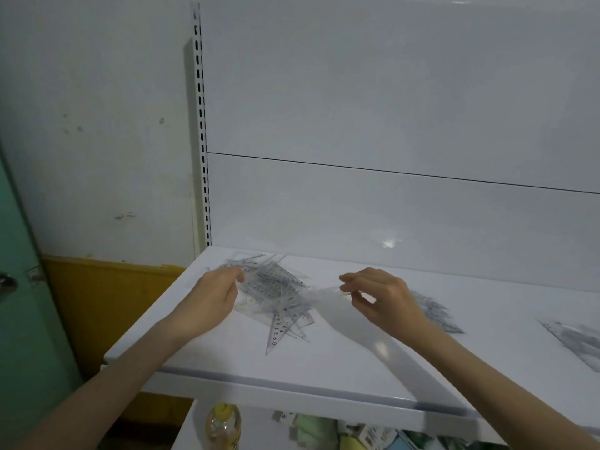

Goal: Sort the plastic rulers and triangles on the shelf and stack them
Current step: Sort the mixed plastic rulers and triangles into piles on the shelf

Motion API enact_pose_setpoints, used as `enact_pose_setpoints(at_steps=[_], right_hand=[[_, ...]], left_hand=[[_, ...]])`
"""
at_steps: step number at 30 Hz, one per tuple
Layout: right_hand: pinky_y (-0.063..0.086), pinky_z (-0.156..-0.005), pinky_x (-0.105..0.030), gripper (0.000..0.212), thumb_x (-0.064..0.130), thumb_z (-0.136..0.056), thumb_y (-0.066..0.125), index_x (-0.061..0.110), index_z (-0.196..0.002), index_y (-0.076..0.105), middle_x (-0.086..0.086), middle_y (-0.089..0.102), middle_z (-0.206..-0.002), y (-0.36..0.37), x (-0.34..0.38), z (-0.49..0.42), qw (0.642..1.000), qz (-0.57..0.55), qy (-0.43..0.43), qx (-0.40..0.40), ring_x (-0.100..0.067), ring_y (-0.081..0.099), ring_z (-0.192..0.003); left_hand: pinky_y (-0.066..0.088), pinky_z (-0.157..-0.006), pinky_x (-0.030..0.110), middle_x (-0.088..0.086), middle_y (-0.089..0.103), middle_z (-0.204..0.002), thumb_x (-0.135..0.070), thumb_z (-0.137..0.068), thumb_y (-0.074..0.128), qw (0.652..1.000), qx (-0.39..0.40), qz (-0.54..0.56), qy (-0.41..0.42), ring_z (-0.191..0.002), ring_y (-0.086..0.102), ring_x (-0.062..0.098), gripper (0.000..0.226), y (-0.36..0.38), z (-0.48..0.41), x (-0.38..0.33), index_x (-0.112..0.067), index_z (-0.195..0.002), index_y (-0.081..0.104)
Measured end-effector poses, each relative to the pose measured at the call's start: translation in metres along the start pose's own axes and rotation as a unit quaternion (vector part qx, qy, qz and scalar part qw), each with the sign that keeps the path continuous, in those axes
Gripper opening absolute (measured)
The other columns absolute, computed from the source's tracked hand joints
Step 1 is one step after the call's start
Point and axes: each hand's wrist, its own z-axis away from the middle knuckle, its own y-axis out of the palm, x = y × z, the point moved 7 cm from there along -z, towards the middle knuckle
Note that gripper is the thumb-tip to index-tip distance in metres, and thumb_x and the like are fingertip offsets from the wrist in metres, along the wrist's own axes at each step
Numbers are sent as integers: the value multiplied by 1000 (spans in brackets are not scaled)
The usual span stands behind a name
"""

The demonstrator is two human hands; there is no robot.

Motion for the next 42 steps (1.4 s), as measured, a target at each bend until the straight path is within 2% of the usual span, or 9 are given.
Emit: enact_pose_setpoints(at_steps=[3, 7, 11, 13, 17, 20, 30, 34, 42], right_hand=[[55, -58, -26, 19, 10, -83, 54, 8, -90, 72, 5, 73, -89, -21, -5, 11, 998, 51, -1, -34, -11, 66, -78], [49, -43, -27, 18, 11, -84, 52, 16, -98, 60, 8, 70, -73, -54, -23, 40, 987, 144, 67, -24, -15, 62, -58], [48, -40, -32, 47, -2, -74, 50, 22, -115, 51, 3, 62, -65, -100, -56, 86, 965, 189, 178, 28, -23, 58, -52], [50, -44, -34, 56, -6, -74, 46, 18, -123, 58, 1, 65, -72, -130, -69, 111, 955, 201, 214, 34, -23, 61, -60], [53, -68, -40, 46, 11, -93, 32, 18, -132, 56, -4, 69, -111, -189, -95, 164, 935, 215, 282, 23, -24, 63, -93], [52, -82, -41, 38, 14, -100, 38, 21, -134, 54, -2, 63, -124, -229, -121, 205, 919, 219, 325, 37, -24, 58, -109], [43, -102, -30, 38, 8, -97, 43, 20, -129, 58, 1, 57, -131, -409, -222, 355, 843, 213, 493, 34, -14, 52, -117], [41, -96, -23, 37, 9, -97, 46, 18, -131, 57, -2, 56, -132, -467, -266, 411, 801, 222, 556, 17, -10, 52, -107], [39, -99, -26, 38, 11, -97, 47, 16, -133, 54, -3, 53, -134, -466, -351, 432, 810, 169, 559, 53, -15, 52, -113]], left_hand=[[32, -53, 14, -8, 49, -73, -7, -99, 34, 1000, 3, 8, 25, -62, 45, 6, 16, 2, -9, -19, -11, -99, 50], [27, -59, 26, 2, 48, -74, -4, -97, 35, 995, 39, 33, 89, -75, 43, 21, 17, 30, -33, -63, -12, -84, 44], [25, -63, 21, -9, 47, -77, -9, -91, 53, 984, 51, 90, 143, -77, 41, 8, 11, 67, -50, -135, -13, -81, 50], [30, -67, 14, -9, 50, -82, -16, -91, 56, 974, 71, 112, 181, -81, 42, 7, 8, 89, -54, -176, -14, -84, 53], [32, -68, 10, -8, 52, -89, -25, -92, 57, 953, 102, 135, 252, -85, 45, 3, 10, 135, -56, -259, -17, -87, 54], [32, -71, 8, -9, 51, -90, -26, -89, 61, 940, 114, 143, 287, -86, 44, 4, 12, 171, -55, -322, -17, -88, 53], [31, -67, 9, -6, 48, -90, -31, -93, 56, 910, 174, 157, 343, -79, 39, 1, 16, 302, -48, -533, -16, -91, 51], [31, -67, 11, -11, 45, -84, -31, -91, 58, 905, 173, 169, 350, -78, 40, -1, 14, 340, -43, -590, -23, -85, 49], [31, -68, 9, -10, 45, -86, -29, -90, 60, 921, 171, 157, 312, -80, 41, -1, 25, 372, -49, -623, -35, -77, 40]])
